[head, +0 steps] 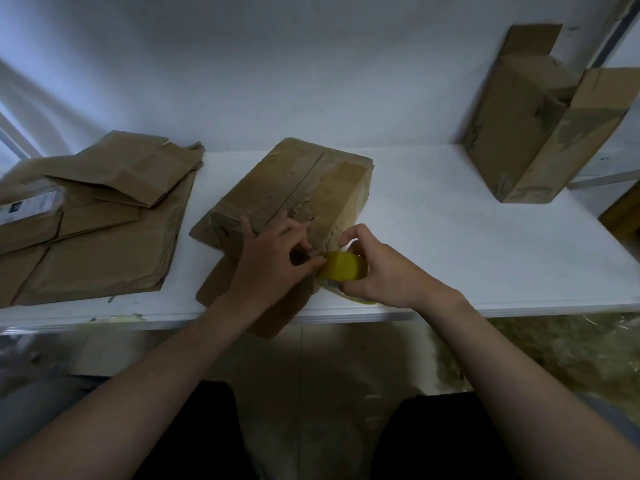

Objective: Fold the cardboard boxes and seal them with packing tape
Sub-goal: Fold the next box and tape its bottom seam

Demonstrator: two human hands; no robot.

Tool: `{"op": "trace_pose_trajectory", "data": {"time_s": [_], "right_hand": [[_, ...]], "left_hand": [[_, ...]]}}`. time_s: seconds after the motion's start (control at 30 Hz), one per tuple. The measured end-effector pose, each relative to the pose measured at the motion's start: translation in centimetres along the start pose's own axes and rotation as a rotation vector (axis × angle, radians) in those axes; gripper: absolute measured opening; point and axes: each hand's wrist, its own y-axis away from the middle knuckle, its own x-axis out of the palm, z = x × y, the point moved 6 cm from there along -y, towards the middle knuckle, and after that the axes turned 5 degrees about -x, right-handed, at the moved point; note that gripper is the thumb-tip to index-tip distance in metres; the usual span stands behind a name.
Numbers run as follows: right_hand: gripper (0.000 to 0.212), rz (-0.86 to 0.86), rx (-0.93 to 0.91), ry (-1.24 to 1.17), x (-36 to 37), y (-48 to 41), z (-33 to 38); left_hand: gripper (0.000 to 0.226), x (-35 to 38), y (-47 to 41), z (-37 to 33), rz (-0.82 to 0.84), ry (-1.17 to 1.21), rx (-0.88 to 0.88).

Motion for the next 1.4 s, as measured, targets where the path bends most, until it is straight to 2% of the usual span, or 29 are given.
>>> {"op": "trace_pose_trajectory", "data": {"time_s": [0.07, 0.2, 0.37, 0.43, 0.53, 0.63, 0.7, 0.77, 0.8, 0.87, 0.93, 1.03, 1.1, 1.2, 1.3, 1.4], "right_hand": [[0.052, -0.037, -0.018, 0.002, 0.3, 0.1, -0.1], [0.049, -0.09, -0.024, 0.026, 0.8, -0.3, -0.5], [0.058, -0.082, -0.057, 0.114, 2.0, -1.0, -0.3], [0.062, -0.088, -0.053, 0.145, 2.3, -1.2, -0.1], [0.066, -0.107, -0.05, 0.201, 2.5, -1.6, 0.3], [0.069, -0.09, -0.051, 0.293, 2.2, -1.6, 0.9], [0.064, -0.081, -0.063, 0.312, 1.7, -1.5, 0.9], [0.047, -0.099, -0.132, 0.287, 1.3, -1.4, 1.0], [0.039, -0.105, -0.174, 0.279, 1.1, -1.4, 1.1], [0.032, -0.102, -0.216, 0.29, 1.0, -1.5, 0.8], [0.035, -0.076, -0.238, 0.318, 1.1, -1.5, 0.3], [0.04, -0.055, -0.303, 0.313, 0.7, -1.1, -0.3], [0.036, -0.135, -0.222, 0.281, -0.7, -1.0, -1.9], [0.029, -0.277, 0.118, 0.438, -3.6, -0.1, -5.9], [0.038, -0.188, 0.436, 0.564, -3.6, 0.7, -9.5], [0.036, -0.198, 0.487, 0.532, -2.8, 0.5, -10.4]], "left_hand": [[0.032, -0.4, -0.3, 1.5, 0.065, 0.03, 0.061], [0.043, -1.7, -1.1, 4.2, 0.114, 0.15, 0.14], [0.015, -2.7, -2.6, 6.2, 0.217, 0.31, 0.094], [0.013, -2.9, -3.1, 6.7, 0.241, 0.338, 0.083], [0.014, -3.0, -3.6, 7.0, 0.27, 0.304, 0.081], [0.019, -3.4, -3.2, 7.3, 0.188, 0.082, 0.08], [0.021, -4.2, -2.1, 7.1, 0.066, -0.021, -0.077], [0.019, -5.1, -0.1, 6.4, -0.069, 0.039, -0.298], [0.021, -5.0, 1.0, 6.1, -0.06, 0.129, -0.436], [0.033, -2.4, 3.0, 5.1, 0.122, 0.57, -0.742], [0.045, 0.8, 4.9, 2.9, 0.251, 1.052, -0.945], [0.047, 3.6, 6.1, 0.7, 0.236, 1.298, -1.017], [0.046, 4.2, 5.9, 0.4, 0.152, 1.323, -1.035], [0.049, 4.4, 5.6, 0.6, 0.084, 1.286, -1.039], [0.054, 4.6, 5.8, 0.5, 0.083, 1.284, -1.042], [0.058, 4.9, 6.1, 0.6, 0.079, 1.291, -1.05]]}}
